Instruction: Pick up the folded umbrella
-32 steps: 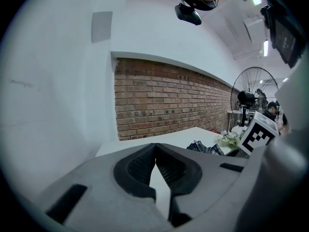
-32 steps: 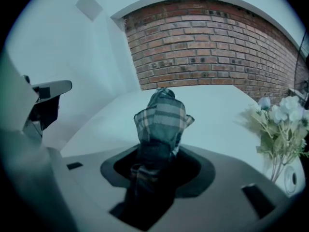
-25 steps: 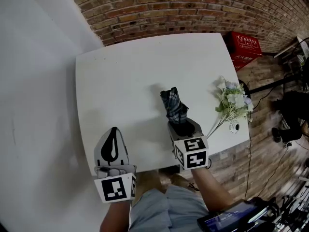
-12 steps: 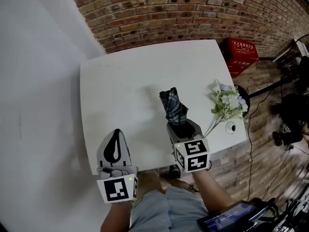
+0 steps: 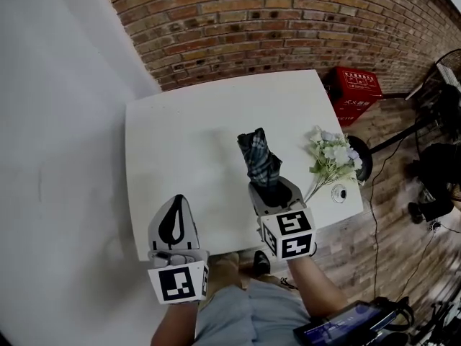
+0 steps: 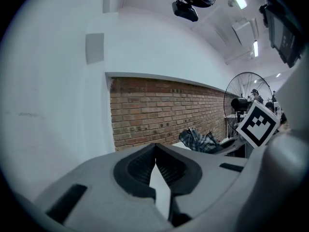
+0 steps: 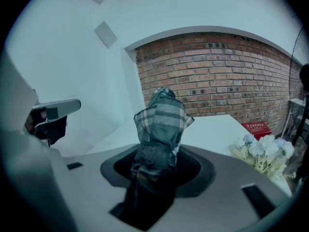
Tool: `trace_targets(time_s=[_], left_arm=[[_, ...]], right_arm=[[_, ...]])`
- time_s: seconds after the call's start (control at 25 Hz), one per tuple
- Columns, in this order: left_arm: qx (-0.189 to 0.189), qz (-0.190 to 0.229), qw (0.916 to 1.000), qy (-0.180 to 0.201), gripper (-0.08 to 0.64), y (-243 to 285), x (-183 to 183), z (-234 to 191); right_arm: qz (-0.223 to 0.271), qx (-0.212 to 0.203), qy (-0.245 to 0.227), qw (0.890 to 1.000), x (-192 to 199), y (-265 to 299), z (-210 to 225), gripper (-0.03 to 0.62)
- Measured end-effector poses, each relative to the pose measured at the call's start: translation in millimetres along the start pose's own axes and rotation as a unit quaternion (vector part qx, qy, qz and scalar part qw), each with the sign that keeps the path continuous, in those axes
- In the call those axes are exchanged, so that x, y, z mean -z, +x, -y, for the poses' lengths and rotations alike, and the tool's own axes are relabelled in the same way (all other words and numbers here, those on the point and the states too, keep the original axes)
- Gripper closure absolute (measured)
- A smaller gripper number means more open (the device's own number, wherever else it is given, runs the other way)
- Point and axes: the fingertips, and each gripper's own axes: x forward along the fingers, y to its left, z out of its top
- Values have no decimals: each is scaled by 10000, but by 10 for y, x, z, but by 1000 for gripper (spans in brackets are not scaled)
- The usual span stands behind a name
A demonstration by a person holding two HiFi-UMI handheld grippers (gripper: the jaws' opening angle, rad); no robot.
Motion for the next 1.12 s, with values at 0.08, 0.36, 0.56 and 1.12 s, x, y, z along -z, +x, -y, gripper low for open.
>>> trace_targets(time_s=[0.08, 0.36, 0.56, 1.12], left_arm=[[-8, 51, 10000, 17, 554, -31, -52, 23], [-73, 256, 9996, 92, 554, -155, -251, 78], [-120, 405, 9990, 149, 554, -244, -417, 146], [-235, 789, 9964, 206, 554, -535, -759, 391]], right_arm=[[108, -7, -54, 9999, -73, -60, -9, 397], [438, -58, -149, 9989, -289, -276, -45, 397], [666, -99, -205, 9975, -439, -459, -45, 397], [1189, -187, -481, 9916, -749, -950, -48, 397]])
